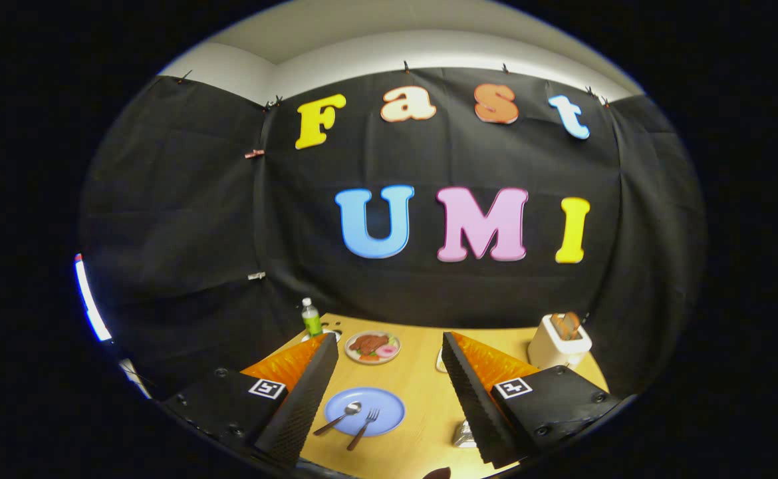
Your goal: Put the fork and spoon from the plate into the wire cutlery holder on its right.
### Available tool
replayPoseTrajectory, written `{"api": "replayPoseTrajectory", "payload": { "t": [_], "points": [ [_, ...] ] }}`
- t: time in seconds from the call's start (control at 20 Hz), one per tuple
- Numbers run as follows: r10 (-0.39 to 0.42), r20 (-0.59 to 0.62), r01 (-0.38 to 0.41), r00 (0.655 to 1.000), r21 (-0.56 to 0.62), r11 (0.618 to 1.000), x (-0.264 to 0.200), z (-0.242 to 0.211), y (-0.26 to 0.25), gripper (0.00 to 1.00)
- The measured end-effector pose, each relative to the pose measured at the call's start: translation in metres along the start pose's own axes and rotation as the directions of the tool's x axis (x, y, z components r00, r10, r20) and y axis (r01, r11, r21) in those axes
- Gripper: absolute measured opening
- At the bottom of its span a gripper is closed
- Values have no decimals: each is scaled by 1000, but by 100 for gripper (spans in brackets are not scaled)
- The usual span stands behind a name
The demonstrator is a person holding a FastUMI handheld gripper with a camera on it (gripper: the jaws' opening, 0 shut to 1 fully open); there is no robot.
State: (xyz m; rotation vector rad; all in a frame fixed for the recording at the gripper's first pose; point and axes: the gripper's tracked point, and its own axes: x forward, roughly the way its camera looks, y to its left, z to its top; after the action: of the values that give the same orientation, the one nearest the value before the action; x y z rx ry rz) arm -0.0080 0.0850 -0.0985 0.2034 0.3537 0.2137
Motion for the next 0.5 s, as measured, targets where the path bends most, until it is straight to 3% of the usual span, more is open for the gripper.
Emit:
{"api": "replayPoseTrajectory", "payload": {
  "t": [0.1,0.2,0.35,0.5],
  "points": [
    [27,-122,-25,992,21,999,19,-33,8,98],
    [31,-233,-33,972,-5,999,35,-73,16,91],
    [31,-376,-55,926,-53,997,55,-134,24,80],
    [30,-481,-56,876,-41,998,81,-187,33,77]
  ]
}}
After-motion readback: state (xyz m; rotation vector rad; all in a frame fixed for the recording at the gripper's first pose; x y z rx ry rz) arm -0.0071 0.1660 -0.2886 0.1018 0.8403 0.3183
